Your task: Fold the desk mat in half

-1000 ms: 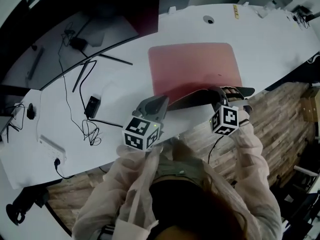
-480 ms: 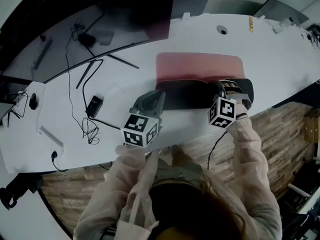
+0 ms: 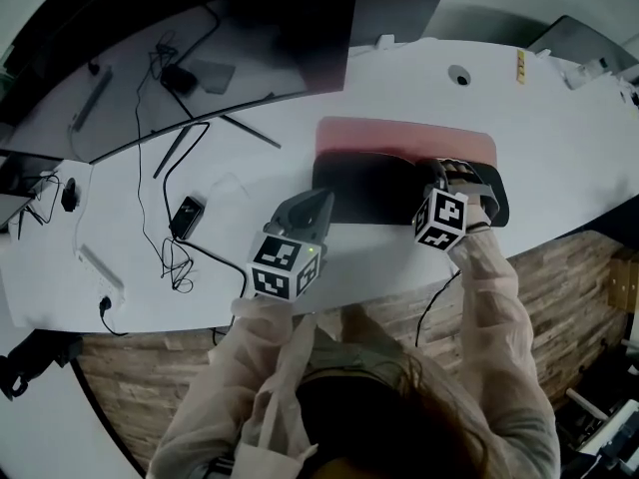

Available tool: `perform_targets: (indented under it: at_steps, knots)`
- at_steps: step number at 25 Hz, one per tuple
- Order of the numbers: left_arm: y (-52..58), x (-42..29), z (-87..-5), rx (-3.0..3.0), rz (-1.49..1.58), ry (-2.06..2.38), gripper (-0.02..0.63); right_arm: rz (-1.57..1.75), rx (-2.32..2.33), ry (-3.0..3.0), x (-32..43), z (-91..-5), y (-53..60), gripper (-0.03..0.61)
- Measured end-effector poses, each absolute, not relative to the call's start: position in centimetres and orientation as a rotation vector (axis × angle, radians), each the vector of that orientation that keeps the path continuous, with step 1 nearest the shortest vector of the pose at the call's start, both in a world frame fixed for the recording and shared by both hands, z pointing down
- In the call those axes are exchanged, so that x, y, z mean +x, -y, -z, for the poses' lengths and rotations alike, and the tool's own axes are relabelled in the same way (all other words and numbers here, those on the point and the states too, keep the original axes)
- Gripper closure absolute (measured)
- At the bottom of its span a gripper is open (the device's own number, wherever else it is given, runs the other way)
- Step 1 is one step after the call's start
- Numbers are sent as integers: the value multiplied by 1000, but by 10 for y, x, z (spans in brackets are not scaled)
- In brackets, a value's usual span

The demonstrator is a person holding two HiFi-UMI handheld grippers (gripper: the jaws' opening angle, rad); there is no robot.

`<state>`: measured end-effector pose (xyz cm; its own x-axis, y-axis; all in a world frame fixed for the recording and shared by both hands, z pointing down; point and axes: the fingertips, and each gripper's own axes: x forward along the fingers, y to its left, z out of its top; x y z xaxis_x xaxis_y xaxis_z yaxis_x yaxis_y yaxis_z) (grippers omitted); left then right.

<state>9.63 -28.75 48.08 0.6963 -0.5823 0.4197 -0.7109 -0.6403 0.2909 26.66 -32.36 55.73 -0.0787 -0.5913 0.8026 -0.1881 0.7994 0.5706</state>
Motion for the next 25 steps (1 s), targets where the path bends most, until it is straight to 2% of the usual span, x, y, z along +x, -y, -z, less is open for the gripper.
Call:
perform_targets:
  at_steps: [25]
  knots:
    - [293,117,-500,2418,-451,1033,589,406,582,1664,277,-574,388,543]
